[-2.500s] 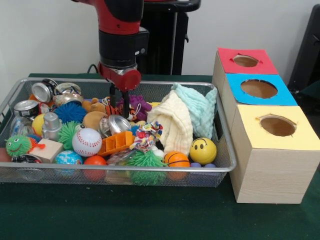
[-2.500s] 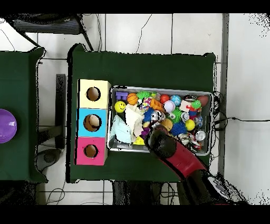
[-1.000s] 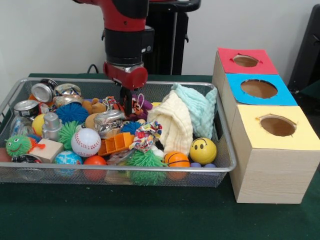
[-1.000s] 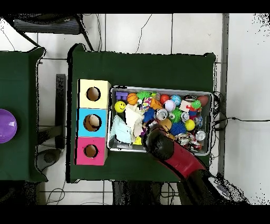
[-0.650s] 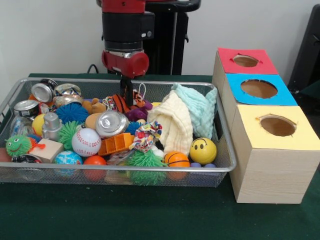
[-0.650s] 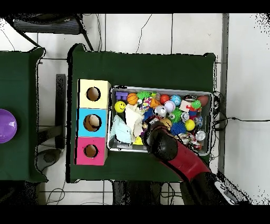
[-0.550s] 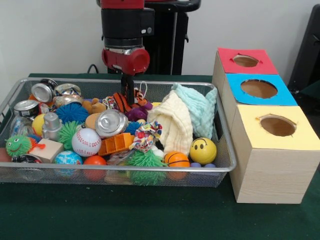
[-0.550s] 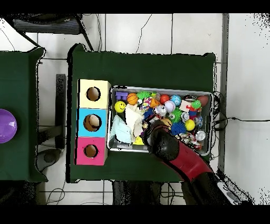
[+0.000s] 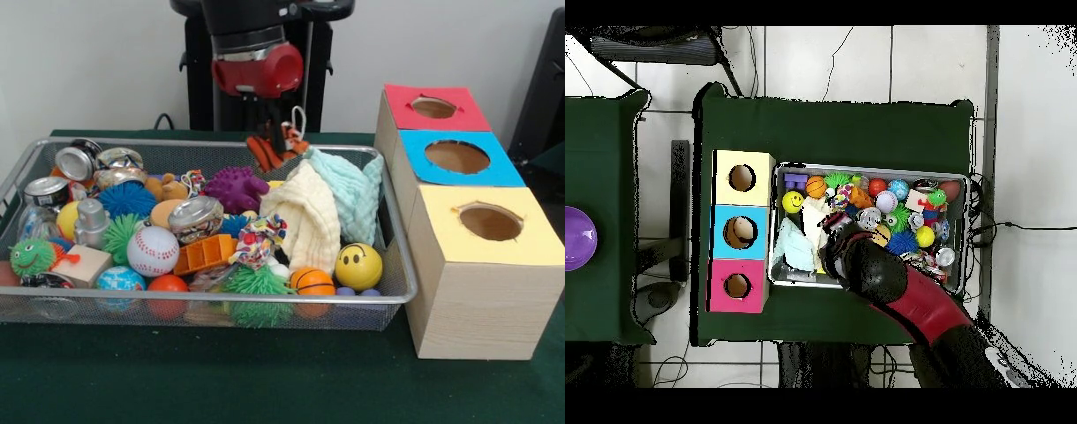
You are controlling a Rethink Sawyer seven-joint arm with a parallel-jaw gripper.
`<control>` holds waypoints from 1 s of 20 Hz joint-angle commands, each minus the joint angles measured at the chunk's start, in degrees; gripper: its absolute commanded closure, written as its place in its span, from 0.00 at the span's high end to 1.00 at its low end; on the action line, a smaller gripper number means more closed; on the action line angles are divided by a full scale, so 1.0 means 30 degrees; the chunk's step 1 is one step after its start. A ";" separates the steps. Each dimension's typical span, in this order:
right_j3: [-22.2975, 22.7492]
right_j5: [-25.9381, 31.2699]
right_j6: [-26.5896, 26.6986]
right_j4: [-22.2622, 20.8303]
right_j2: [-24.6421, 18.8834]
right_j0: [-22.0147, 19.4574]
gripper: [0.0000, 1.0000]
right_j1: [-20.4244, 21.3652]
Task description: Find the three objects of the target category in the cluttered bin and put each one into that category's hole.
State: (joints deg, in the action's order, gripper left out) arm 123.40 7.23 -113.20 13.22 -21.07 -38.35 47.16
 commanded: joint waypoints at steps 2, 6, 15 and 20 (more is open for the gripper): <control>0.2045 0.2983 -0.4055 0.2197 -0.3496 0.0091 0.00 0.2044; 0.2441 0.3656 -0.4249 0.3168 -0.3871 0.0359 0.00 0.3284; 0.4359 0.3804 -0.4264 0.5757 -0.5254 0.0708 0.00 0.4383; 0.5594 0.2891 -0.4094 0.5910 -0.5891 0.0658 0.00 0.3151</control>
State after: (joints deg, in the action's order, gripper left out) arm 132.46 14.48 -113.20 26.79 -32.85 -35.90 59.35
